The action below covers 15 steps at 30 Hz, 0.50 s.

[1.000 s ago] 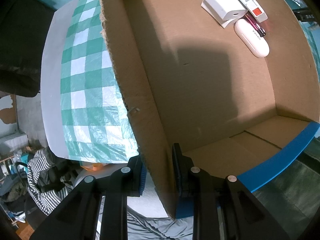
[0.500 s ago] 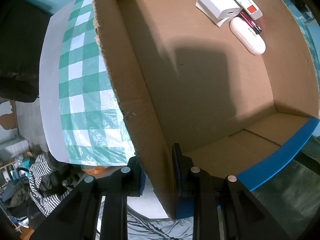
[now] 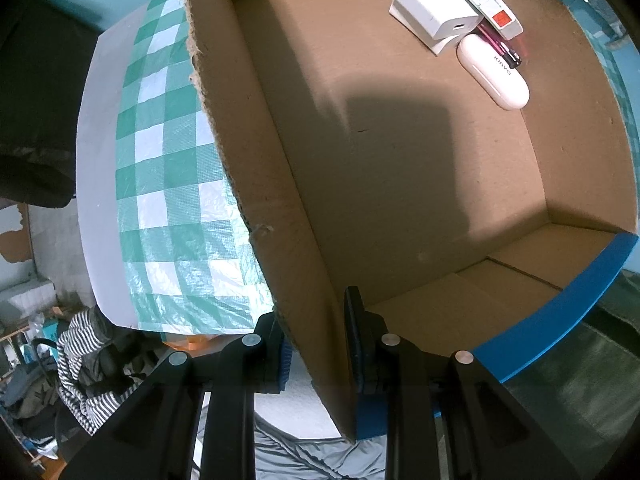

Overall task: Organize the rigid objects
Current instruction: 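Carry the round jar into the box and open the right gripper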

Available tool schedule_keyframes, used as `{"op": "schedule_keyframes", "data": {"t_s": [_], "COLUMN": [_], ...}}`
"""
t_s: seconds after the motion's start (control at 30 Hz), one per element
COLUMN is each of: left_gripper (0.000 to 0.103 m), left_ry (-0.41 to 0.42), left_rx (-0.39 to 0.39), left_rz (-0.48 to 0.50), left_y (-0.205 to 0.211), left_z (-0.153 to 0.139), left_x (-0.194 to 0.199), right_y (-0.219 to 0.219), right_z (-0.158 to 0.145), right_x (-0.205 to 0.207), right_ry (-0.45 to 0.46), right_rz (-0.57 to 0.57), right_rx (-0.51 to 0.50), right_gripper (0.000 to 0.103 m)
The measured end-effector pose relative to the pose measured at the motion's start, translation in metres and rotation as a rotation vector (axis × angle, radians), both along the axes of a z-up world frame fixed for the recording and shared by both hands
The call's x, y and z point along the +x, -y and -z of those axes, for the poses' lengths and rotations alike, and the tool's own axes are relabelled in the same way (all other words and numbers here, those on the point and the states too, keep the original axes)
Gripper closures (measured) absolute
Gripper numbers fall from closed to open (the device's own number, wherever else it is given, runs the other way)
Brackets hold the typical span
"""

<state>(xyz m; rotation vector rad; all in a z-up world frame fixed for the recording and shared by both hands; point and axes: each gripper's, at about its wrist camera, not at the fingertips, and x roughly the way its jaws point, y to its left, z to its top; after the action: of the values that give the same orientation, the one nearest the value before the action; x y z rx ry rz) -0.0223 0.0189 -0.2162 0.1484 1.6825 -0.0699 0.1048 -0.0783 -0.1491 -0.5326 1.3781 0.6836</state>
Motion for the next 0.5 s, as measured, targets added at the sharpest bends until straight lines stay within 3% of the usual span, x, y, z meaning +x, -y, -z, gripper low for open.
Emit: {"op": "schedule_keyframes", "data": {"t_s": [0.5], "left_gripper": [0.08], "left_ry": [-0.001], "left_rx": [-0.004], "left_rz": [-0.002], "left_y": [0.001], "left_z": [0.002], "left_x": [0.001], "right_y": [-0.052], "right_z": [0.028], "right_x": [-0.001], "right_ry": [-0.013], "right_rz": [-0.088], "right_rx": [-0.063], "right_gripper": [0.041]}}
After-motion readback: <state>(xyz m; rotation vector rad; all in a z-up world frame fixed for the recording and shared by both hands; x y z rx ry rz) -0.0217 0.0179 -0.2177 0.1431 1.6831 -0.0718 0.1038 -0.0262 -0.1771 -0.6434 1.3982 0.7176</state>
